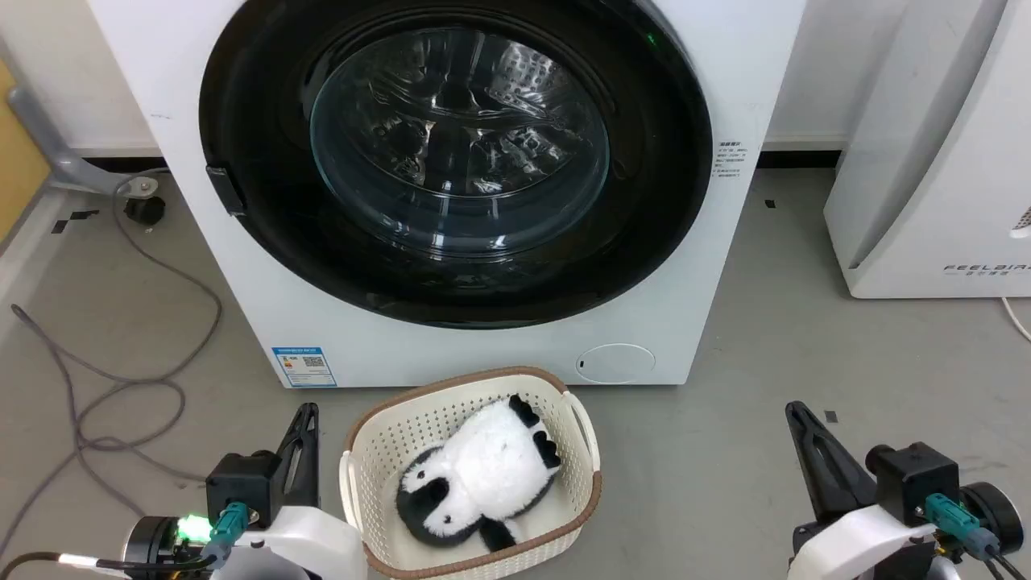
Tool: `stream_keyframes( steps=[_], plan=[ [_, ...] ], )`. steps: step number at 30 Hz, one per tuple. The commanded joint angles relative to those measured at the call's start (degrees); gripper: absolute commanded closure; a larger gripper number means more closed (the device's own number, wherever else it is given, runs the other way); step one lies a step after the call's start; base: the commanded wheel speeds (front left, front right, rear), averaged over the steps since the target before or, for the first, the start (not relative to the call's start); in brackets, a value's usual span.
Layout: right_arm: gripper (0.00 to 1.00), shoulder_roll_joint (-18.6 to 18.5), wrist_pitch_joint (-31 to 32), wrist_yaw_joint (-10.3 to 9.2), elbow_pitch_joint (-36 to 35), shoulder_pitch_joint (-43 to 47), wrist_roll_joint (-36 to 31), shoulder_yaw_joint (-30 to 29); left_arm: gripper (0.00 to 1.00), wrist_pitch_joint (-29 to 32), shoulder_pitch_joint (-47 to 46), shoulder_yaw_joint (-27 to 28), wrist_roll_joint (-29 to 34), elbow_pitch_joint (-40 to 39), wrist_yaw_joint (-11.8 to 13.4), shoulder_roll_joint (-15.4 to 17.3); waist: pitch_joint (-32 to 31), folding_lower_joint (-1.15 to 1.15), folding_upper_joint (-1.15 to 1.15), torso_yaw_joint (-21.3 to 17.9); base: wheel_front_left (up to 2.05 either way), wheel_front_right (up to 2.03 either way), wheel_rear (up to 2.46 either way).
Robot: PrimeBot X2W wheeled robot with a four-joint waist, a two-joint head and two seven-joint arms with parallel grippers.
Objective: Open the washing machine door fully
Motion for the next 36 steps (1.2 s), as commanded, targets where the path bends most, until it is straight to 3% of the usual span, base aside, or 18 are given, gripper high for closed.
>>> stream_keyframes(
  steps=[1,18,19,36],
  plan=[
    [1.00,0.3,0.1,-0.05,-0.2,-0.8,-0.4,0.0,1.00,0.0,-0.9,0.0,0.2,-0.2,0.2,0.1,0.0,0.00,0.00,0.0,0.00,0.00,0.00],
    [1.00,0.0,0.0,0.00,0.0,0.0,0.0,0.0,1.00,0.0,0.0,0.0,0.0,0.0,0.0,0.0,0.0,0.00,0.00,0.0,0.00,0.00,0.00],
    [0.00,0.0,0.0,0.00,0.0,0.0,0.0,0.0,0.00,0.0,0.0,0.0,0.0,0.1,0.0,0.0,0.0,0.00,0.00,0.0,0.00,0.00,0.00],
    [0.00,0.0,-1.5,-0.01,0.0,0.1,1.0,0.0,0.00,-1.5,0.0,-1.0,0.1,0.7,0.3,0.1,0.4,0.00,0.00,0.0,0.00,0.00,0.00]
  ],
)
